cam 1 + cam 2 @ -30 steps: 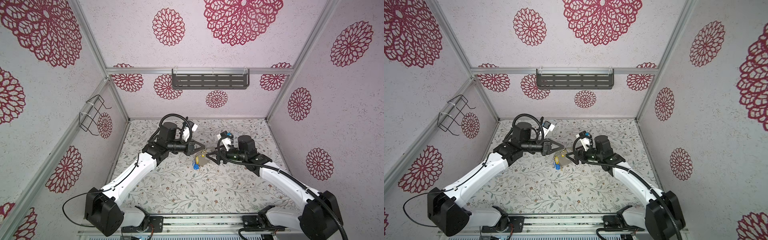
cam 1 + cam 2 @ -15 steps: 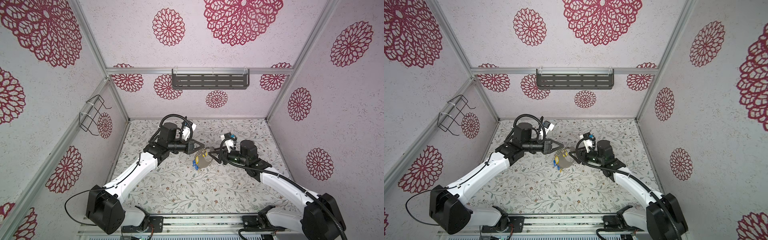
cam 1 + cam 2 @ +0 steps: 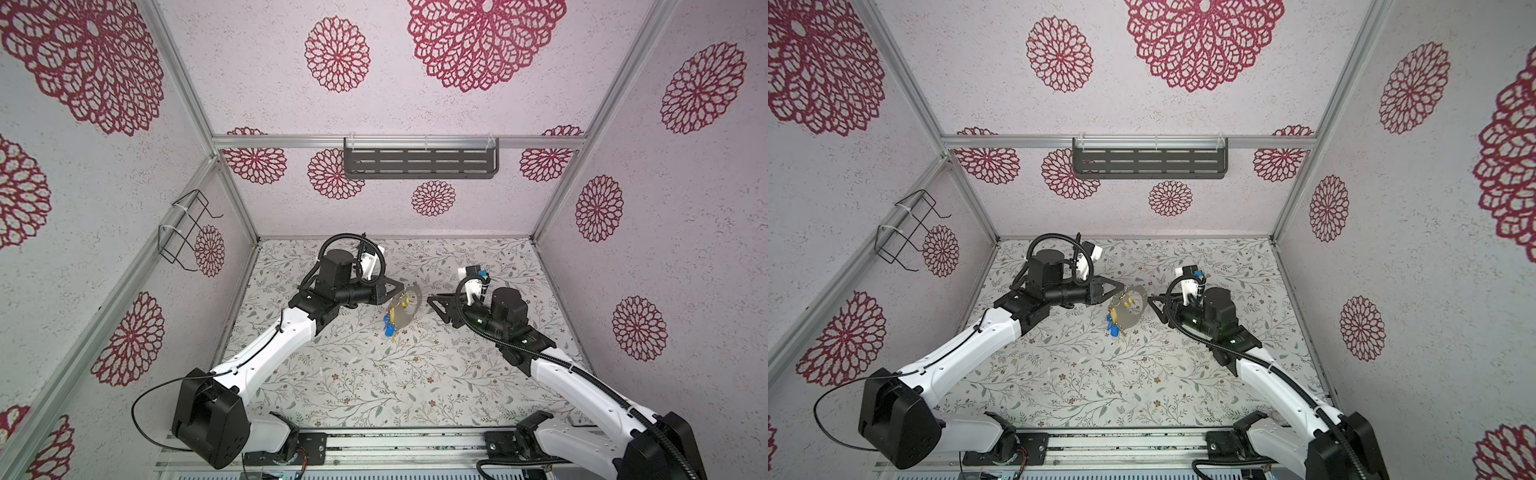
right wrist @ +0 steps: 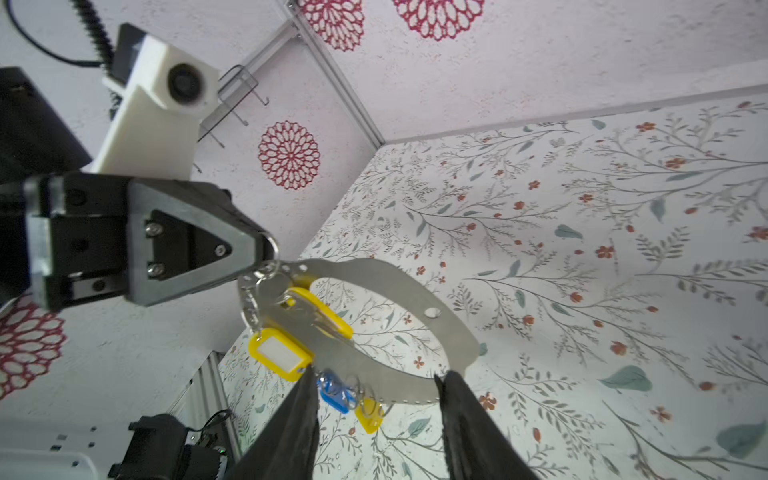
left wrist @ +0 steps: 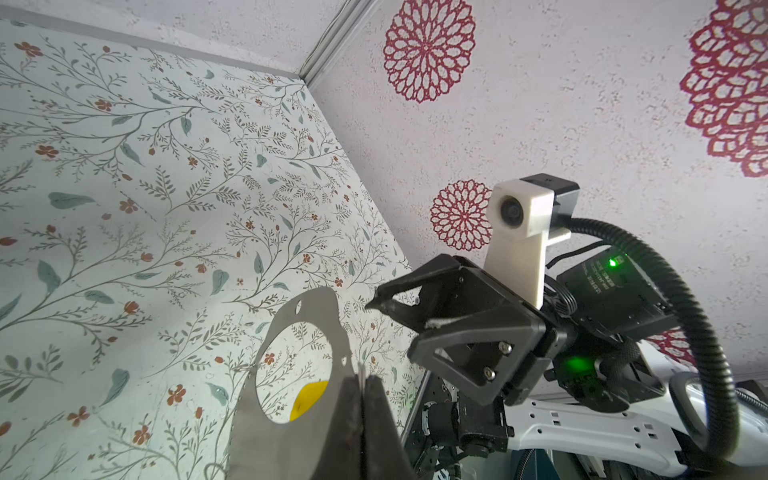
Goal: Remove the keys from the keyring
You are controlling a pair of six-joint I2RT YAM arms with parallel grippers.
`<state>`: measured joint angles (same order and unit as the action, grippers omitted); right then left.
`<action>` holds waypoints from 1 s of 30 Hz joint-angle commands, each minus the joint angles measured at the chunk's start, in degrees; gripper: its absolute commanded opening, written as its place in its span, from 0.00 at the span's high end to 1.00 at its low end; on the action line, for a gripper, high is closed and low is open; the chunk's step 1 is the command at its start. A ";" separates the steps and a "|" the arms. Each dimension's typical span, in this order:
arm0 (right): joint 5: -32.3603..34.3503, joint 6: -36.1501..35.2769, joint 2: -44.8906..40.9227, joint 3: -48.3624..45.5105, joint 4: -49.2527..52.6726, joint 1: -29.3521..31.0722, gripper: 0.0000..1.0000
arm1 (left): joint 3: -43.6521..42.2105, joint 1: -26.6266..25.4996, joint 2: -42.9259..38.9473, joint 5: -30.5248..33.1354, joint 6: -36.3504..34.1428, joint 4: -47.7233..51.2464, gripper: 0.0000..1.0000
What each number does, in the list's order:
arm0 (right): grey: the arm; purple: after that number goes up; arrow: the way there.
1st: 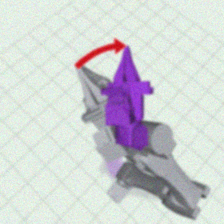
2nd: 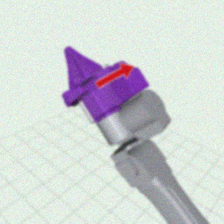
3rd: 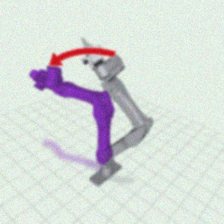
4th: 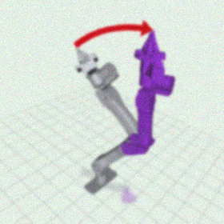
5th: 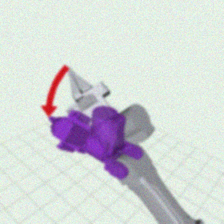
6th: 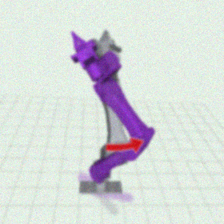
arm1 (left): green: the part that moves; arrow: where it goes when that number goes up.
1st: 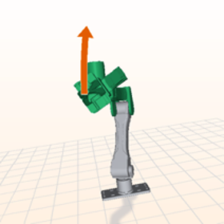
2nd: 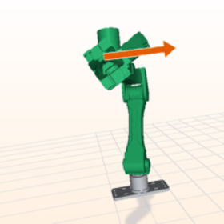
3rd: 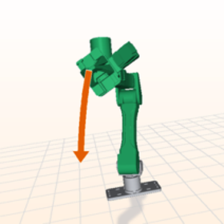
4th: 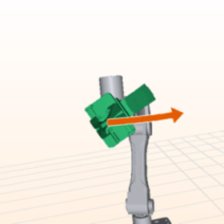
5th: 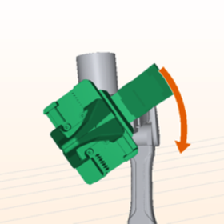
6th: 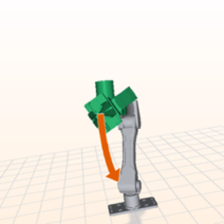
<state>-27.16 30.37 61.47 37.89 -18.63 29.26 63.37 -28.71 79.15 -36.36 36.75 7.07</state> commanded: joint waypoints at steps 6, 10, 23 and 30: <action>-9.10 1.56 6.86 3.06 -13.52 1.33 0.42 | 2.01 0.24 0.03 -2.91 1.91 -4.35 1.00; -10.14 1.35 10.37 5.27 -14.55 1.60 0.39 | 2.02 0.18 -0.14 -3.13 2.20 -4.26 1.00; -10.83 2.78 14.92 7.85 -17.24 4.78 0.50 | 1.40 0.13 0.03 -2.39 2.75 -5.40 1.00; -6.41 0.15 13.14 7.42 -12.21 5.02 0.66 | 1.13 0.14 0.21 -1.74 2.64 -5.32 1.00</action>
<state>-35.86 32.29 76.64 44.14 -32.10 34.04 63.57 -28.71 79.22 -38.02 39.57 4.89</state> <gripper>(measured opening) 0.351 0.053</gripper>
